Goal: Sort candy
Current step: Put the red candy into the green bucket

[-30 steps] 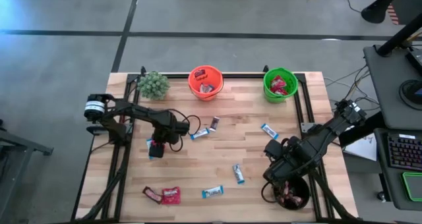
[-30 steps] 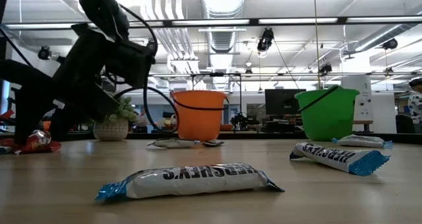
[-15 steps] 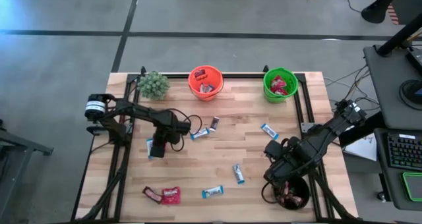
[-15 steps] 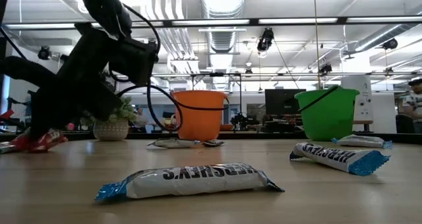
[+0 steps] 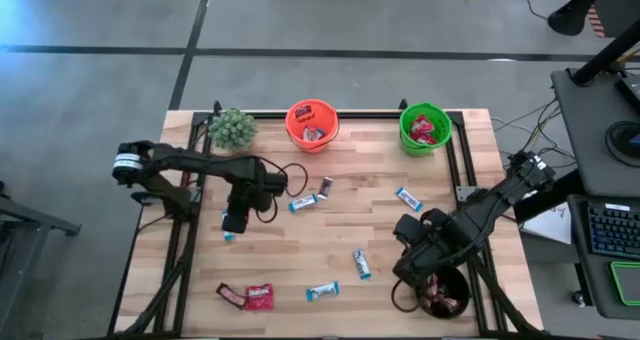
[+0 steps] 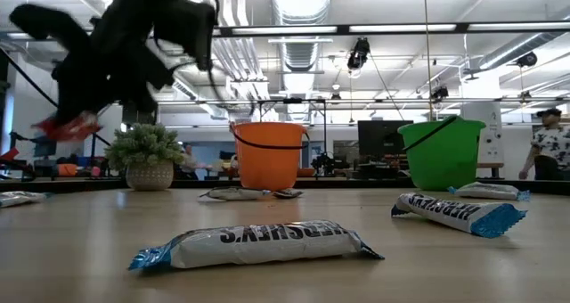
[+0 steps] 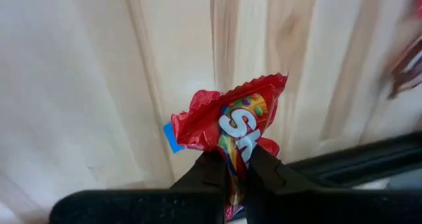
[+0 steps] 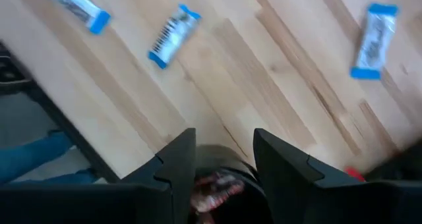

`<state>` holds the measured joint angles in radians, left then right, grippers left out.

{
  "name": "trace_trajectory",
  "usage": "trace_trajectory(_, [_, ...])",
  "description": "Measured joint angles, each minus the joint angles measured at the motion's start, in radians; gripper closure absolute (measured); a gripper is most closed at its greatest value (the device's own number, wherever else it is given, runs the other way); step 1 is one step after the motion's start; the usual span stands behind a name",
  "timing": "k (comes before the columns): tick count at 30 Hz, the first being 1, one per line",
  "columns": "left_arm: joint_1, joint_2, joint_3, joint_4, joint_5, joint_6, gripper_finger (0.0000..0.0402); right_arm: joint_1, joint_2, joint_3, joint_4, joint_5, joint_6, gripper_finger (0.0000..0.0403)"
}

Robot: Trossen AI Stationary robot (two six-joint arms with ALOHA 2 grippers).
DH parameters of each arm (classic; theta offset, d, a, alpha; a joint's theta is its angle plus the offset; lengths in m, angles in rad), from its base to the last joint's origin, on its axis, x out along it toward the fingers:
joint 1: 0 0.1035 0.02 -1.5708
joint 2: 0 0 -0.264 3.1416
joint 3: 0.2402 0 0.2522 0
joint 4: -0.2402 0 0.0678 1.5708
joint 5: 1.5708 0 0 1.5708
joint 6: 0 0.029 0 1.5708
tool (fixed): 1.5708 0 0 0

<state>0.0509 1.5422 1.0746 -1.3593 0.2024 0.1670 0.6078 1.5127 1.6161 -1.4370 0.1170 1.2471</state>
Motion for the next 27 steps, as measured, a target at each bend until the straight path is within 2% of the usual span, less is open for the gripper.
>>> trace_trajectory(4, [0.000, -0.068, 0.078, -0.003, -0.003, -0.011, 0.0401, -0.023, 0.000, 0.000, 0.050, 0.063, -0.026, 0.0271])
trace_trajectory(10, [0.001, -0.141, 0.227, 0.003, -0.072, -0.019, 0.0401, -0.071, 0.000, 0.000, 0.069, 0.259, -0.028, 0.0282])
trace_trajectory(17, [0.002, -0.176, 0.396, 0.071, -0.089, -0.003, 0.0401, -0.140, 0.000, 0.000, 0.092, 0.429, -0.063, 0.0270])
trace_trajectory(23, [0.016, -0.173, 0.472, 0.173, -0.090, 0.056, 0.0401, -0.254, 0.000, 0.000, 0.102, 0.453, -0.123, 0.0234])
trace_trajectory(27, [0.040, -0.169, 0.469, 0.263, -0.090, 0.088, 0.0401, -0.336, 0.000, 0.000, 0.194, 0.453, -0.245, 0.0208])
